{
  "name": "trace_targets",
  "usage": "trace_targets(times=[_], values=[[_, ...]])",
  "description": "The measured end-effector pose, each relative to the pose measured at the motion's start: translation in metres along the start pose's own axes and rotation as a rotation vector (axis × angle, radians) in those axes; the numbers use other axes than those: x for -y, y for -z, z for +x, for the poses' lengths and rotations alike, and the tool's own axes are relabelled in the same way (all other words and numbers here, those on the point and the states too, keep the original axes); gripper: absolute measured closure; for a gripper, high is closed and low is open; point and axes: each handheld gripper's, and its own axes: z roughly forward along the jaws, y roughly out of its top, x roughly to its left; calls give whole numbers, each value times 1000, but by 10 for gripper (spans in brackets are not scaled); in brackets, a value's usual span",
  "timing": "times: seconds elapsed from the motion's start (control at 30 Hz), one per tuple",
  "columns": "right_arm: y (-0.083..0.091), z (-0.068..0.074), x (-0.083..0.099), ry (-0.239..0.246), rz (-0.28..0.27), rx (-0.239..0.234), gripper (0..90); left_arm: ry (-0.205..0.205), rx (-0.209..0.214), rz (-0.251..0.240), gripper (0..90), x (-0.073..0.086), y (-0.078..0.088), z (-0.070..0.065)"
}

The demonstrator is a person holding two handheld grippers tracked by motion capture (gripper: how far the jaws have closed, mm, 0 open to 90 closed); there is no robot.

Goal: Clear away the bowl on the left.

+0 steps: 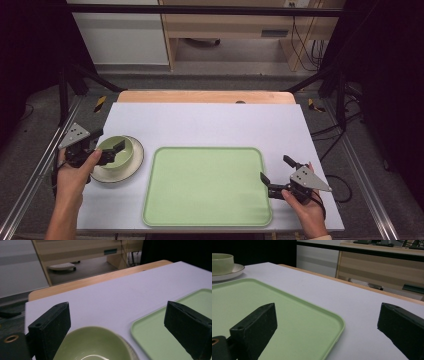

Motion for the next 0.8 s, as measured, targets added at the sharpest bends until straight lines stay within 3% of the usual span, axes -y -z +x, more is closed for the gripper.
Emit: trace_targets(times=[0.1, 0.13, 0.33, 0.43, 0.47, 0.6, 0.8], values=[[0, 0, 0, -1, 1, 1, 27, 16, -28, 13, 71, 4, 1, 6], [0, 0, 0, -4, 4, 1, 27, 28, -52, 42, 76, 9, 0, 11], [0, 0, 2, -10, 7, 9, 27, 48, -108, 113, 79, 21, -4, 23], [0, 0, 1, -12, 6, 12, 28, 70, -108, 137, 85, 25, -4, 26], [0, 0, 1, -11, 7, 14, 29, 88, -115, 176, 88, 29, -6, 29], [0, 1, 1, -3, 13, 14, 30, 84, -127, 225, 109, 35, -10, 29], [0, 0, 2, -8, 14, 20, 31, 94, -105, 222, 115, 37, -14, 29]])
